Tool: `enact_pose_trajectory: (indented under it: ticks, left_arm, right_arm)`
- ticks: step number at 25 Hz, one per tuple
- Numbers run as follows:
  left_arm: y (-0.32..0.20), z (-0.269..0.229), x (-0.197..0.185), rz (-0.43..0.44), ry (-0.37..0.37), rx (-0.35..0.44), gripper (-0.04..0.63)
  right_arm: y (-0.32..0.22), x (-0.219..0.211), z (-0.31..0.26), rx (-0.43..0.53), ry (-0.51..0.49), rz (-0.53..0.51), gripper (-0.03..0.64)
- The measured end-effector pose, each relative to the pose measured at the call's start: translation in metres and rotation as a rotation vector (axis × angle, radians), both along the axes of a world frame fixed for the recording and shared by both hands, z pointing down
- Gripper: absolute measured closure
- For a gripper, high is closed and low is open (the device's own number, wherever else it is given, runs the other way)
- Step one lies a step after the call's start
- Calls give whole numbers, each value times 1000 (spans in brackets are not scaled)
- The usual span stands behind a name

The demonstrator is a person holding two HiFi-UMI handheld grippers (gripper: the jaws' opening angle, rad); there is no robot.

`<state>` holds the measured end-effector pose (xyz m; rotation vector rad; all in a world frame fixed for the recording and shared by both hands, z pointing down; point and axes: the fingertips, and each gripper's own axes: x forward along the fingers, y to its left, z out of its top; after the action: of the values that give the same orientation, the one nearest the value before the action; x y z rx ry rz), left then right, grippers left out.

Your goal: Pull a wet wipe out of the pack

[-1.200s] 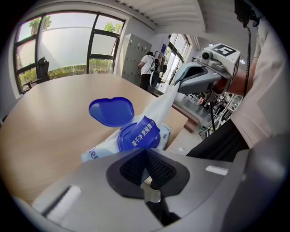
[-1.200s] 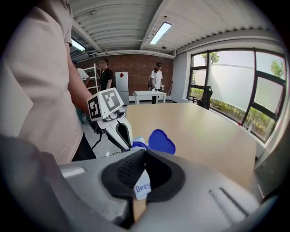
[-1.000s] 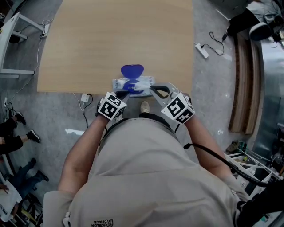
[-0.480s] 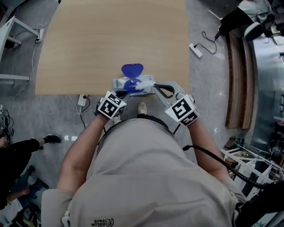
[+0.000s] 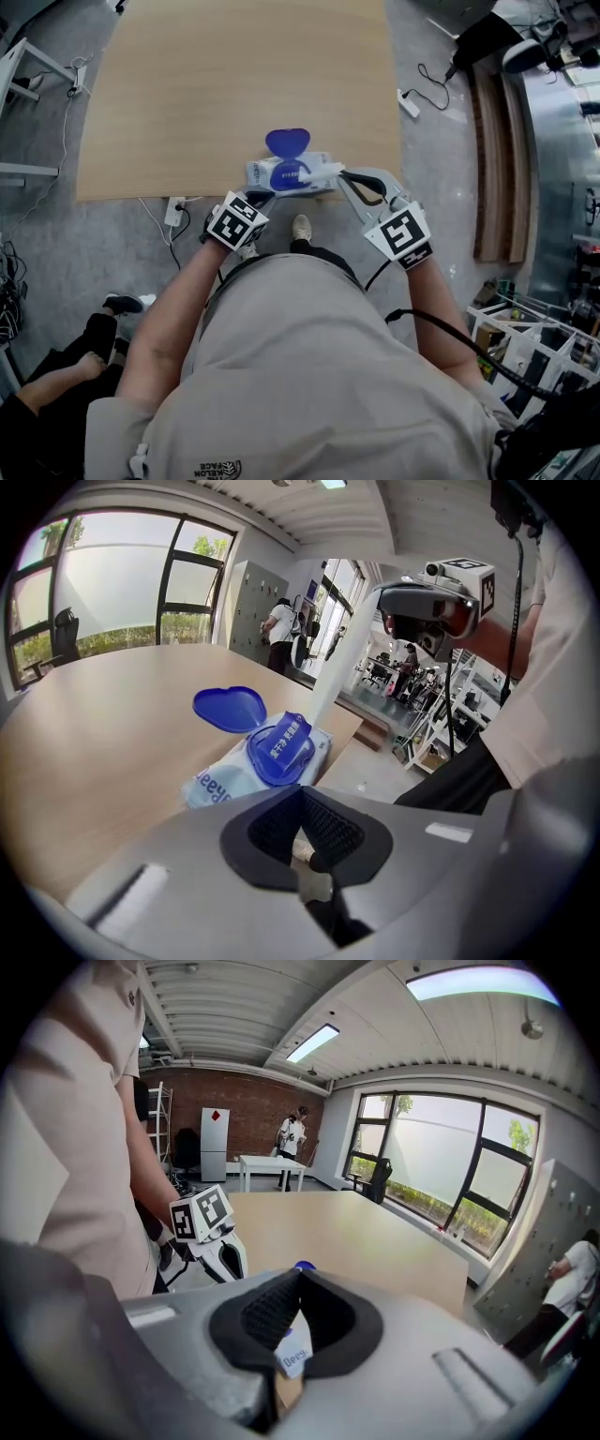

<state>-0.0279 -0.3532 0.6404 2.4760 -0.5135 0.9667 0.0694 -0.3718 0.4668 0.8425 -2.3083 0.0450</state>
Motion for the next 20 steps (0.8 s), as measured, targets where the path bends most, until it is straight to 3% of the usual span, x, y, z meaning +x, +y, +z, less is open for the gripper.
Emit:
enact_pose_trajectory:
  ticks: [6, 12, 20]
  left_arm:
    - [13, -18, -25, 0, 54, 20, 590]
    - [25, -48, -54, -1, 117, 78, 589]
    - [42, -114, -80, -85, 182, 199, 589]
  right_arm:
    - [9, -9, -30, 54, -31, 94, 614]
    - [24, -20, -49, 47, -75, 169, 614]
    - [58, -29, -68, 90, -155, 174, 614]
